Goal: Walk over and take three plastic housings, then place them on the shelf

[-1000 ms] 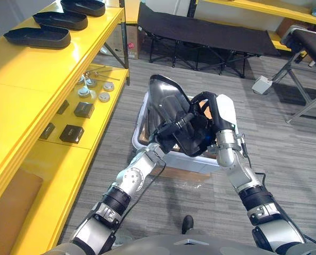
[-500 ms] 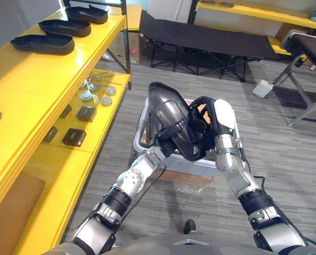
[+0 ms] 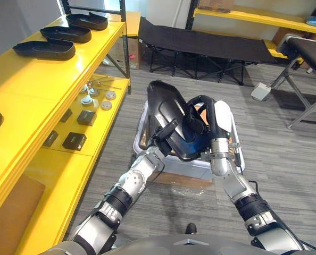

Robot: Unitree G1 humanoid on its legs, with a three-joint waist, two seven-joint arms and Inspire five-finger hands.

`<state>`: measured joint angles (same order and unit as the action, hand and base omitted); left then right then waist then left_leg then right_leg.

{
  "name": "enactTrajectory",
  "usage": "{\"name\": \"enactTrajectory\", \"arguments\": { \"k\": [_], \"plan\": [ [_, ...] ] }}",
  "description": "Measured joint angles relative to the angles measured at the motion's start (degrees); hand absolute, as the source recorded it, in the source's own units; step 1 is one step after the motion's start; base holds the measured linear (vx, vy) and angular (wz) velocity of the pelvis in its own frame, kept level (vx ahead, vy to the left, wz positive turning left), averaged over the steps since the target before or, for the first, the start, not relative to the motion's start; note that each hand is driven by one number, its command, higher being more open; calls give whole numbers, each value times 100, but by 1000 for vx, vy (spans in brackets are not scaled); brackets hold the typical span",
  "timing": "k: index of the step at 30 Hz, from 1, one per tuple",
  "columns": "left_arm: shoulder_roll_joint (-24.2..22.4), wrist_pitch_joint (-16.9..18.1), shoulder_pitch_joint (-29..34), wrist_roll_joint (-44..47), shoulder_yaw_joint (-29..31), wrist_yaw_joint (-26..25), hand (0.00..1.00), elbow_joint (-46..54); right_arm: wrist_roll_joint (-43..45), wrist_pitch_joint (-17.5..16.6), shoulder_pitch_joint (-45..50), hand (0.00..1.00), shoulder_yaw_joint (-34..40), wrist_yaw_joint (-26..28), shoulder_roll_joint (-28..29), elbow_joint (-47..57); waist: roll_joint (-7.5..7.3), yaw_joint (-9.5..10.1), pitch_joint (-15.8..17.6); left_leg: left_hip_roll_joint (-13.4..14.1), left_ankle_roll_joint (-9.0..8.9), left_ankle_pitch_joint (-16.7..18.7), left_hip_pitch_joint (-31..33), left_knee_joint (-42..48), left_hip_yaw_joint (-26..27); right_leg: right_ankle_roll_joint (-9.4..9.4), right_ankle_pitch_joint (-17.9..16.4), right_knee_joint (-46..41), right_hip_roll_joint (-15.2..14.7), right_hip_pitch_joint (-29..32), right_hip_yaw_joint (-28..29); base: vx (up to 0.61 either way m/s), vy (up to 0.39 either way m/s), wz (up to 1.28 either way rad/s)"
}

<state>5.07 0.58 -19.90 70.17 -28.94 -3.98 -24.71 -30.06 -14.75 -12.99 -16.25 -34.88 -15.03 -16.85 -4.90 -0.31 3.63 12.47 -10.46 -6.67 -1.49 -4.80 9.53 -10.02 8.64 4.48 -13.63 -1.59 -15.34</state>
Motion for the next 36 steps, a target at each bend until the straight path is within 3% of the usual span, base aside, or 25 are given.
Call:
{"name": "enactTrajectory", "arguments": {
  "k": [6, 11, 15, 17, 20, 23, 26, 30, 36],
  "plan": [
    [-1, 357, 0, -77, -91, 123, 0, 156, 2, -259, 121, 100, 62, -483, 83, 184, 3, -10, -2, -24, -17, 16, -5, 1, 53, -1, 0, 0, -25, 30, 10, 0, 0, -3],
    [-7, 633, 23, -978, 40, -71, 0, 882, 598, -571, 476, 100, 338, -907, 342, 686, 4, 2, -2, -27, -15, 26, -37, 2, 99, -2, -1, -1, -28, 36, 25, 6, 1, -4],
    [-267, 872, 40, -2501, 419, -716, 0, 1748, 855, -825, 1129, 100, 483, -945, 674, 1048, 66, -38, -37, -44, -19, 60, -96, 1, 148, -4, -3, -2, -39, 21, 30, 1, 3, -6],
    [-436, 996, 80, -3885, 881, -1342, 0, 2061, 924, -830, 1377, 100, 627, -909, 798, 1111, 184, -184, -106, -61, -2, 75, -96, 0, 162, -6, -7, -2, -52, 31, 30, -8, 4, -2],
    [-479, 1077, 325, -5598, 1341, -2054, 0, 2078, 1051, -819, 1729, 100, 881, -917, 873, 1551, 374, -234, -219, -61, -11, 108, -96, -1, 179, -5, -14, -2, -54, 47, 32, -9, 3, -3],
    [-417, 1091, 657, -6763, 2017, -2653, 0, 2080, 1658, -795, 2107, 100, 1348, -683, 912, 1925, 433, -319, -252, -59, -27, 161, -97, -1, 197, 16, -32, -1, -54, 63, 39, -11, 5, -2],
    [-208, 1144, 964, -7320, 2469, -2929, 0, 2082, 2220, -754, 2520, 100, 1728, -590, 1081, 2105, 432, -339, -253, -59, -37, 175, -104, 0, 242, 48, -52, 0, -54, 91, 76, -9, 8, -6],
    [14, 1316, 1424, -7330, 2454, -2740, 0, 2314, 2492, -486, 2822, 100, 1795, -498, 1138, 2157, 431, -325, -253, -60, -51, 193, -101, 1, 331, 47, -50, 0, -55, 163, 158, 2, 5, -10],
    [39, 1593, 2228, -7235, 1800, -1883, 0, 2925, 3754, -350, 3379, 100, 1775, 804, 1271, 2042, 444, -354, -255, -61, -38, 206, -97, 2, 356, 15, -57, -1, -55, 177, 168, 3, 0, -1]
  ]
}}
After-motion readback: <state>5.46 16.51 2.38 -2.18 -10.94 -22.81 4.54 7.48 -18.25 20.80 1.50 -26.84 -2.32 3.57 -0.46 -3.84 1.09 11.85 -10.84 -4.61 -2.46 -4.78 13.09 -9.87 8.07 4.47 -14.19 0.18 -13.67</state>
